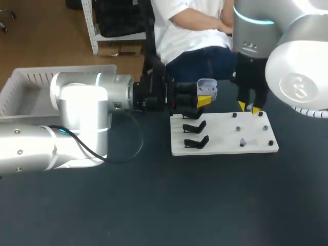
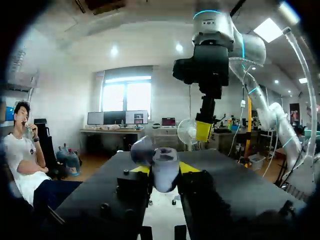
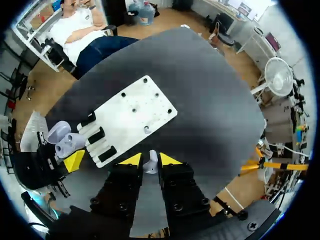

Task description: Pick up each earbud case from the left stands, insert the matching earbuds, close the lid, and place the case in the box.

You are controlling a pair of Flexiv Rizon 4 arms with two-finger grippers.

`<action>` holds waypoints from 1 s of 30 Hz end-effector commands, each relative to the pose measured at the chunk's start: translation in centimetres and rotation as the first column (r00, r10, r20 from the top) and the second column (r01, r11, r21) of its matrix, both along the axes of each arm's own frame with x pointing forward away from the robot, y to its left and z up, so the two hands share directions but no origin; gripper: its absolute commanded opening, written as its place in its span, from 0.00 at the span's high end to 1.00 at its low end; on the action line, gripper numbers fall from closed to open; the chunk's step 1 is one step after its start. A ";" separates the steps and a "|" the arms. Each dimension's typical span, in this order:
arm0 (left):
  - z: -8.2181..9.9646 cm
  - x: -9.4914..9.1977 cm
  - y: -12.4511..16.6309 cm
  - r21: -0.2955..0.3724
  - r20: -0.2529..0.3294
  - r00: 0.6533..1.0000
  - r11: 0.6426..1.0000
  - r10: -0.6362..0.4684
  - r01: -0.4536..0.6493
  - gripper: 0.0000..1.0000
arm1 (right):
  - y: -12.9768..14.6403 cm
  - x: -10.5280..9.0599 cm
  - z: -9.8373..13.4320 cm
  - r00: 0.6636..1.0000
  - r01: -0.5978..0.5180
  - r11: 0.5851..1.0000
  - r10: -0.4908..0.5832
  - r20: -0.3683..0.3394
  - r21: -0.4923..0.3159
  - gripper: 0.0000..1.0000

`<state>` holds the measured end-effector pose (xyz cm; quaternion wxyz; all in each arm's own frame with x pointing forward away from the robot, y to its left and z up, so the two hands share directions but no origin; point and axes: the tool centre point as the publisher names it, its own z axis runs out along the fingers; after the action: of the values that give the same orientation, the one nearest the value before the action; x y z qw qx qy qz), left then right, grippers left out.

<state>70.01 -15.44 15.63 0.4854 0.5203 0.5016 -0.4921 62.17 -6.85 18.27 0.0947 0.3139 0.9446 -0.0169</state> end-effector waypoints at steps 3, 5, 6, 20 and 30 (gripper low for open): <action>-0.1 -0.2 0.0 -0.004 0.004 1.000 1.000 0.006 -0.006 1.00 | -0.6 -1.0 -0.6 0.969 0.216 0.967 -0.229 0.090 0.133 1.00; -0.1 -0.2 0.0 -0.004 0.004 1.000 1.000 0.006 -0.006 1.00 | -0.6 -1.0 -0.6 0.969 0.216 0.967 -0.229 0.090 0.133 1.00; -0.1 -0.2 0.0 -0.004 0.004 1.000 1.000 0.006 -0.006 1.00 | -0.6 -1.0 -0.6 0.969 0.216 0.967 -0.229 0.090 0.133 1.00; -0.1 -0.2 0.0 -0.004 0.004 1.000 1.000 0.006 -0.006 1.00 | 0.6 0.4 1.6 0.985 0.148 0.979 -0.159 0.068 0.142 1.00; -0.1 -0.2 0.0 -0.004 0.004 1.000 1.000 0.006 -0.006 1.00 | 2.8 2.1 3.7 0.998 0.037 0.989 -0.043 0.040 0.144 1.00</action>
<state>70.01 -15.44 15.63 0.4853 0.5203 0.5016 -0.4921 63.33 -4.62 21.63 0.1046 0.3394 0.9321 0.0706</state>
